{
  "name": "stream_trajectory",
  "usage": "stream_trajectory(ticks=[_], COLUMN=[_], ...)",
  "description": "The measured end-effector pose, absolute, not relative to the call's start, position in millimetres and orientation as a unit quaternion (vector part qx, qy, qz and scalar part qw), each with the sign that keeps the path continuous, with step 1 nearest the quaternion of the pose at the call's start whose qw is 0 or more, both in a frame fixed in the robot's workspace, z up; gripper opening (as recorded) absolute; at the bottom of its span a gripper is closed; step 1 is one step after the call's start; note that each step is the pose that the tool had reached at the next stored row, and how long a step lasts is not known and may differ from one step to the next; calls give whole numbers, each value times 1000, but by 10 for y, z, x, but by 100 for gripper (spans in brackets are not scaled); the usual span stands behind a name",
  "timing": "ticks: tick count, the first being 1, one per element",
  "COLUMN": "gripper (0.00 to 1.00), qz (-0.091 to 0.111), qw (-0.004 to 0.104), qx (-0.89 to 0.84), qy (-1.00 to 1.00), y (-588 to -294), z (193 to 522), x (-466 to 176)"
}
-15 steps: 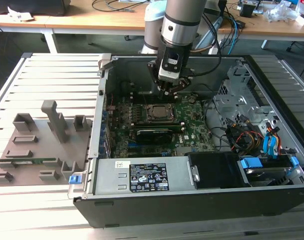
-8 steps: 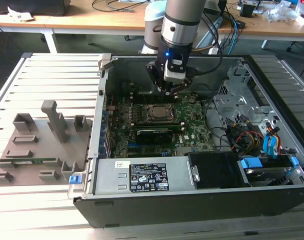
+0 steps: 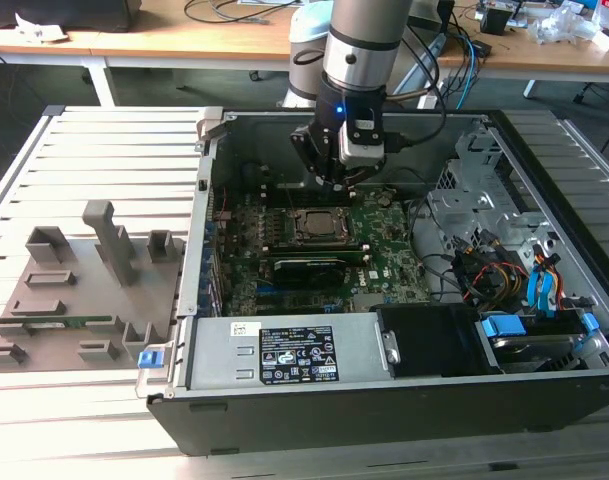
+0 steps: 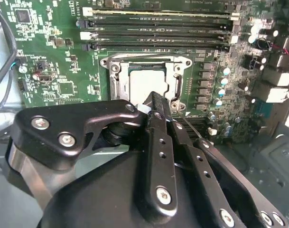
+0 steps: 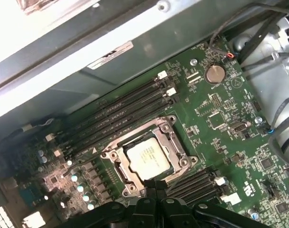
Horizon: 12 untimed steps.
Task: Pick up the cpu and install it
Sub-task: 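Install the first cpu locking lever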
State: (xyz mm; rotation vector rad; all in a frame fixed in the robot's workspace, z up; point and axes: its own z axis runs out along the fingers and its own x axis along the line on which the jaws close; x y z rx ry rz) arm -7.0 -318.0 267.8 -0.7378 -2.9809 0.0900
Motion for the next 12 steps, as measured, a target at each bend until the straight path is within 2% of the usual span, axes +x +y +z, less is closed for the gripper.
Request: stream_trajectory(ticks=[12], gripper=[11], qz=[33], qw=[32], qx=[-141], qy=[-989], y=[-3180], z=[2678], x=[-70])
